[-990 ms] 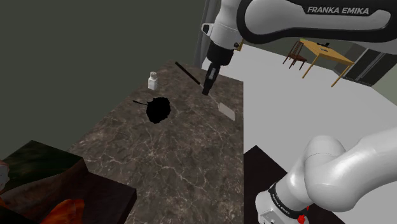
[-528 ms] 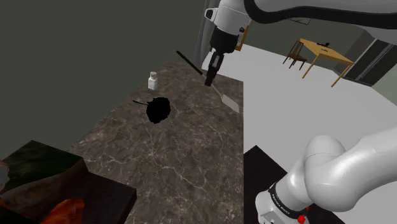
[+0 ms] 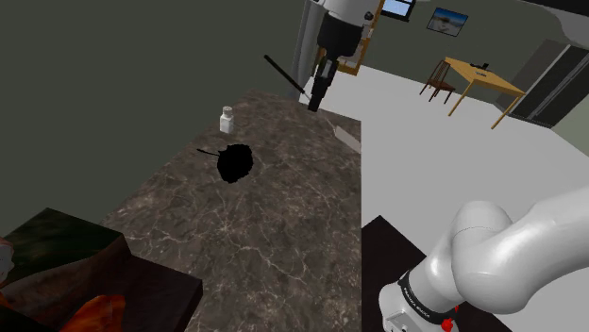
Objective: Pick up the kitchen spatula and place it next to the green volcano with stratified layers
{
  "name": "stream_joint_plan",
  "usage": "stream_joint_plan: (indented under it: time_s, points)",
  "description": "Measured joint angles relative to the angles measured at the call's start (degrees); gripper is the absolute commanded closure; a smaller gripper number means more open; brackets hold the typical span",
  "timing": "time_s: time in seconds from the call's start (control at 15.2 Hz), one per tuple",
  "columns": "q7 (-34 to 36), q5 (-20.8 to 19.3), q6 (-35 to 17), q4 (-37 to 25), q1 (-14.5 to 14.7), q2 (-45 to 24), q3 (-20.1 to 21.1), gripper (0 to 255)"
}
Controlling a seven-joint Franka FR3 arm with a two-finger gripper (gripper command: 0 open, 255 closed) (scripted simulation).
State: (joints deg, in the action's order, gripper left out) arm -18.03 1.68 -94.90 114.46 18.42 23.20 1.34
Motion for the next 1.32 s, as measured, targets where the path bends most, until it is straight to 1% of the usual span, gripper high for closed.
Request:
stream_joint_plan:
  time_s: [0.92,1.06,1.32]
  points:
    - [0.2,-0.1,10.8,-14.3,0.0,-3.5,-0.1,255]
    - [0.8,0.0,11.3,-14.8,0.2,-3.5,0.3,255]
    - [5.6,1.0,11.4,-13.7,1.7,-2.1,3.7,255]
